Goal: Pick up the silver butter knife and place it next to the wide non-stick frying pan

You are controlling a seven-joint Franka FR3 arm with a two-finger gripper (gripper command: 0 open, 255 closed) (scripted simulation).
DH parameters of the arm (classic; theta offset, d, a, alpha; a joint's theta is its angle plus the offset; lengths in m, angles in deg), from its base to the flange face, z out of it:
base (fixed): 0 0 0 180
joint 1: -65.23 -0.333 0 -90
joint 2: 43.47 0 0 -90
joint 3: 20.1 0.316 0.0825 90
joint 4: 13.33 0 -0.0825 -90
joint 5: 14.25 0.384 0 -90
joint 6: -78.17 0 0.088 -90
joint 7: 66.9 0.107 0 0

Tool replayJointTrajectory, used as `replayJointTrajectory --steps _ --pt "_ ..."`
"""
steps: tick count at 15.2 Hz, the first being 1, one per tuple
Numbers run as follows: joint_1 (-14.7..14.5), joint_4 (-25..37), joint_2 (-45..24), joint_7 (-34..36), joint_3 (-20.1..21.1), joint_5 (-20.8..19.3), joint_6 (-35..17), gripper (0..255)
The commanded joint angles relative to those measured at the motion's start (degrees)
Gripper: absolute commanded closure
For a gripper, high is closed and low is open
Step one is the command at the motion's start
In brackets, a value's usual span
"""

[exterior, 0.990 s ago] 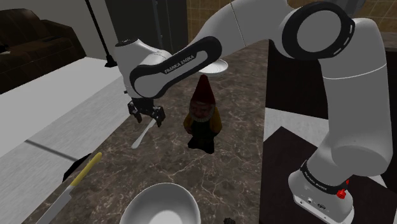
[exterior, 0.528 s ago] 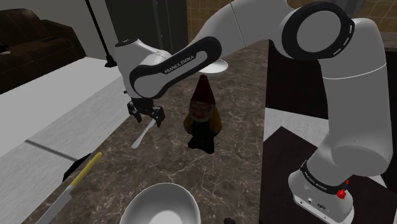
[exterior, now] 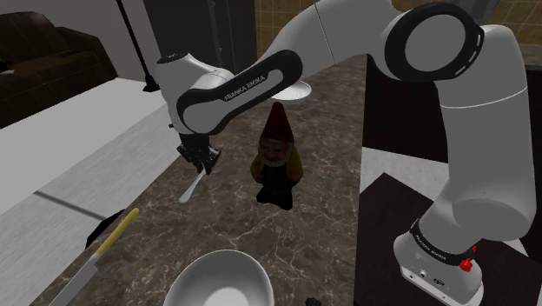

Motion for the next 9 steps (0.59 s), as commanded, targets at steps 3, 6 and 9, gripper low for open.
replayJointTrajectory --steps 3,6,9 --pt "0.0 0.2 0.1 -0.1 0.1 0.1 0.6 255" --pt "0.2 1.2 1.1 -0.5 0.4 0.7 2.3 255" --pt "0.2 2.3 1.9 -0.8 0.7 1.2 4.2 255"
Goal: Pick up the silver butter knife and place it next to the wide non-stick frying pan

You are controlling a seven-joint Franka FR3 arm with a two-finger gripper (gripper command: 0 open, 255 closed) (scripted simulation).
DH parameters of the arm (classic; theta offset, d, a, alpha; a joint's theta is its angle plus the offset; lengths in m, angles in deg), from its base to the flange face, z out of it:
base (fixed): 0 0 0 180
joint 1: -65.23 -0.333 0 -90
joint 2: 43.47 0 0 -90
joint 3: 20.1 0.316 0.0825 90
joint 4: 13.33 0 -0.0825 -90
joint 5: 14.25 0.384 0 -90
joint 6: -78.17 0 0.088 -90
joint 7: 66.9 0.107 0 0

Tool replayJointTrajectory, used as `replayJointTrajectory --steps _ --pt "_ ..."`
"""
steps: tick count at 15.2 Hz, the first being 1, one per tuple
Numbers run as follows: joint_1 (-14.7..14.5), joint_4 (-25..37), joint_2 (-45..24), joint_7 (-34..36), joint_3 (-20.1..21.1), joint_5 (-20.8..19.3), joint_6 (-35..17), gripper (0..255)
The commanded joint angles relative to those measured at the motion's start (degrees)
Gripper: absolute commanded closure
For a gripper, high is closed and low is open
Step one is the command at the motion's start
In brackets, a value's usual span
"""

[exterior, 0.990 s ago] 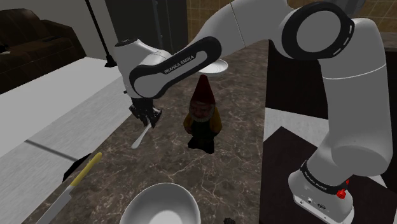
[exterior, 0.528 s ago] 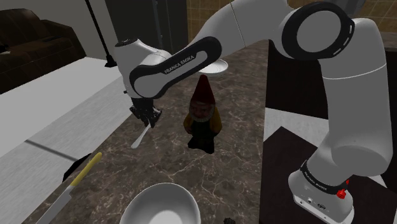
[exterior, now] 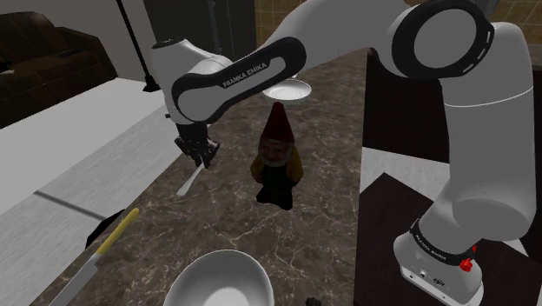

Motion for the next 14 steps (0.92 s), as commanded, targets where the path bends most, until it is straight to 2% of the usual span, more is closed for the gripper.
replayJointTrajectory --steps 1,14 --pt "0.0 1.0 0.4 -0.2 0.2 0.3 1.4 255" --pt "-0.3 7.8 2.7 -1.3 1.1 1.9 10.1 255"
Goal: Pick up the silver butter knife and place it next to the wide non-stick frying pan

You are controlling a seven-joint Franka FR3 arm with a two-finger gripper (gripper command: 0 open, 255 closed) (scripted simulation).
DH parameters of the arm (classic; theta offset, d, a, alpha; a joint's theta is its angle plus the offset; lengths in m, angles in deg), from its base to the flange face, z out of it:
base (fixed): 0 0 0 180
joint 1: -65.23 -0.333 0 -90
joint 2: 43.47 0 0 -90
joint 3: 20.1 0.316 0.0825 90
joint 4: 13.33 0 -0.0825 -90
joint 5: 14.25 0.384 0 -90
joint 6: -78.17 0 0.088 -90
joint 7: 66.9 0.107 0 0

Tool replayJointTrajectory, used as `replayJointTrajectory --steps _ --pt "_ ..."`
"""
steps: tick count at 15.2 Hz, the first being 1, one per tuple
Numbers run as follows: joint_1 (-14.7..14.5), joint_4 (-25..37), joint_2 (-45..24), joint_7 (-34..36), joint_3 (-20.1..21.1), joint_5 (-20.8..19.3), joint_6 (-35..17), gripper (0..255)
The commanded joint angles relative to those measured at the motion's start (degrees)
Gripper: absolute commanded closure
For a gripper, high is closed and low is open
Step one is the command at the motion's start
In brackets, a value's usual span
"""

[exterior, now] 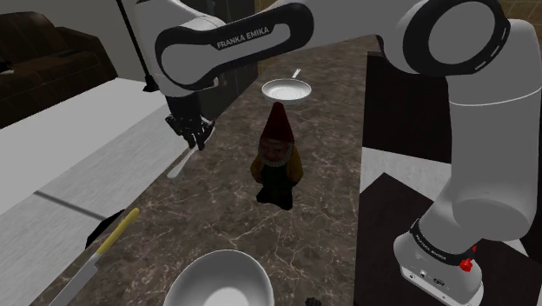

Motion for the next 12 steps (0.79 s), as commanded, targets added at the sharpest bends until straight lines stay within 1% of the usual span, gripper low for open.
replayJointTrajectory --steps 1,6,12 --pt "0.0 0.7 0.3 -0.1 0.1 0.2 1.0 255" --pt "7.6 -10.8 8.6 -6.2 0.3 4.2 -3.3 255" --pt "14.9 -21.0 16.9 -15.0 -1.0 8.8 -6.6 255"
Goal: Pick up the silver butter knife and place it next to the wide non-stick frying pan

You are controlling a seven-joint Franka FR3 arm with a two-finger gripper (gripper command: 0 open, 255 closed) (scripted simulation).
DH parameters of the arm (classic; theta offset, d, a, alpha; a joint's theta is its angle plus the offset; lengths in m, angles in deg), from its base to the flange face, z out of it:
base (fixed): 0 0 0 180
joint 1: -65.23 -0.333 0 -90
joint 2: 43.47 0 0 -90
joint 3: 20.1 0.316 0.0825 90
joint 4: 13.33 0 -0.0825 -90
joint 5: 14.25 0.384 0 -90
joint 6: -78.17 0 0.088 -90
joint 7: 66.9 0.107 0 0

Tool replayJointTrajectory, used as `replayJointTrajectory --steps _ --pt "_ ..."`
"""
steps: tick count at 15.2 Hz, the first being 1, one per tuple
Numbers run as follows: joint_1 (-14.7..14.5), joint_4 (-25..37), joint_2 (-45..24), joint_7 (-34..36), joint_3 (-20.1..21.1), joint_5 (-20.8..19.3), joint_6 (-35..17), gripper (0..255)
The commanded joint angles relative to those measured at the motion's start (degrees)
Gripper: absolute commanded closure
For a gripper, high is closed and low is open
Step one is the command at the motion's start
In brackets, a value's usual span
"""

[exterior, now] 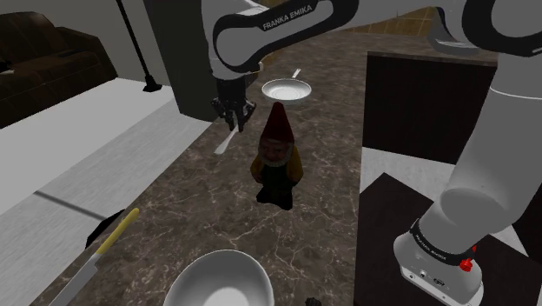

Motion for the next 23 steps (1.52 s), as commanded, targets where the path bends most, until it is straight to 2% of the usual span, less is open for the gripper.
replayJointTrajectory --steps 1,12,23 --pt "2.3 -3.1 2.8 -3.3 -0.6 1.7 -0.8 255" --pt "11.7 -13.4 12.1 -20.4 -6.7 6.9 -3.1 255" --pt "19.3 -15.6 14.0 -36.0 -14.4 7.8 -3.4 255"
